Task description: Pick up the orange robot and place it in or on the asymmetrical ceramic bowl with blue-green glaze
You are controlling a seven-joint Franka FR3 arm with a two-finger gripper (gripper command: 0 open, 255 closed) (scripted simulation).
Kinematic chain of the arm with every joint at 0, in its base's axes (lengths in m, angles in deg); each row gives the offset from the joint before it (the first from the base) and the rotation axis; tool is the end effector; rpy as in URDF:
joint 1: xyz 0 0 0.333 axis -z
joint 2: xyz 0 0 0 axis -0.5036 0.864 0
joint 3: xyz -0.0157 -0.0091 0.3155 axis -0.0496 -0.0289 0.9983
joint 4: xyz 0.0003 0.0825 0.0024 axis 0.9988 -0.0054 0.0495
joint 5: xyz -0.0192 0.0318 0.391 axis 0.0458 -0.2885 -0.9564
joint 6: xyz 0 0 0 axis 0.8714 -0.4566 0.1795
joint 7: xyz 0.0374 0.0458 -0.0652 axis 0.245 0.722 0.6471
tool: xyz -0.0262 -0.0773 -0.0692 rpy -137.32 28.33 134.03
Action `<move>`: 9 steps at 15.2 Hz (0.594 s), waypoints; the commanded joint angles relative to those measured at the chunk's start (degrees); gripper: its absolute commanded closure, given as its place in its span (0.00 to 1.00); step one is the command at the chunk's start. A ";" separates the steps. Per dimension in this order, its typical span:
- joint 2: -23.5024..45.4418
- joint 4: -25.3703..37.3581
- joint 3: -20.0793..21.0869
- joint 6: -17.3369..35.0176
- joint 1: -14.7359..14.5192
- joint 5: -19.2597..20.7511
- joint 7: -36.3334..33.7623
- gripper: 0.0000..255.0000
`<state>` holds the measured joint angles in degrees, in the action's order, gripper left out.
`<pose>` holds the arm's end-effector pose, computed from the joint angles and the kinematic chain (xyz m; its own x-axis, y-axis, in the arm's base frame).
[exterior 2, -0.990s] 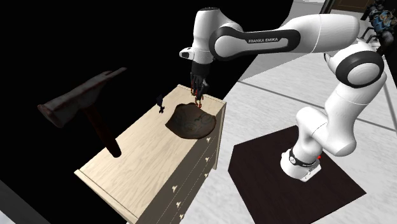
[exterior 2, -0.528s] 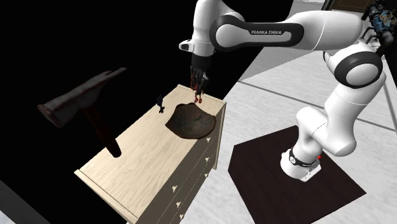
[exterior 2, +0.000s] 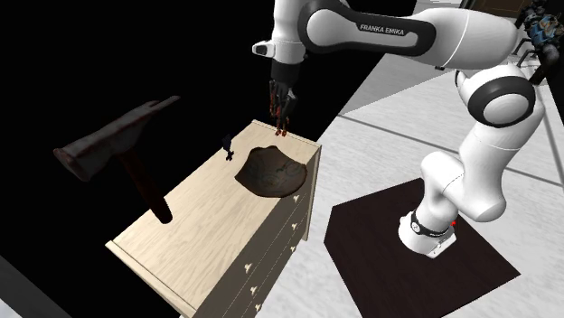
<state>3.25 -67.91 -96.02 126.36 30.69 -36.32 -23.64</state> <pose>0.4536 -0.3229 0.6579 0.9848 0.0768 0.1558 0.0858 -0.9950 -0.0517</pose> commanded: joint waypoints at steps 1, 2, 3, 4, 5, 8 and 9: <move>0.56 2.20 -0.14 -1.79 0.14 -0.36 0.01 1.00; 0.98 3.43 -0.26 -2.71 0.26 -0.64 0.08 1.00; 1.44 4.70 -0.38 -3.63 0.40 -0.94 0.16 1.00; 1.92 6.00 -0.51 -4.58 0.56 -1.26 0.25 1.00; 2.43 7.35 -0.64 -5.54 0.74 -1.61 0.34 1.00; 4.17 11.64 -1.09 -8.54 1.43 -2.83 0.68 1.00; 4.82 13.17 -1.25 -9.59 1.72 -3.30 0.81 1.00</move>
<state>7.62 -56.06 -97.21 117.77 32.28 -39.30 -22.77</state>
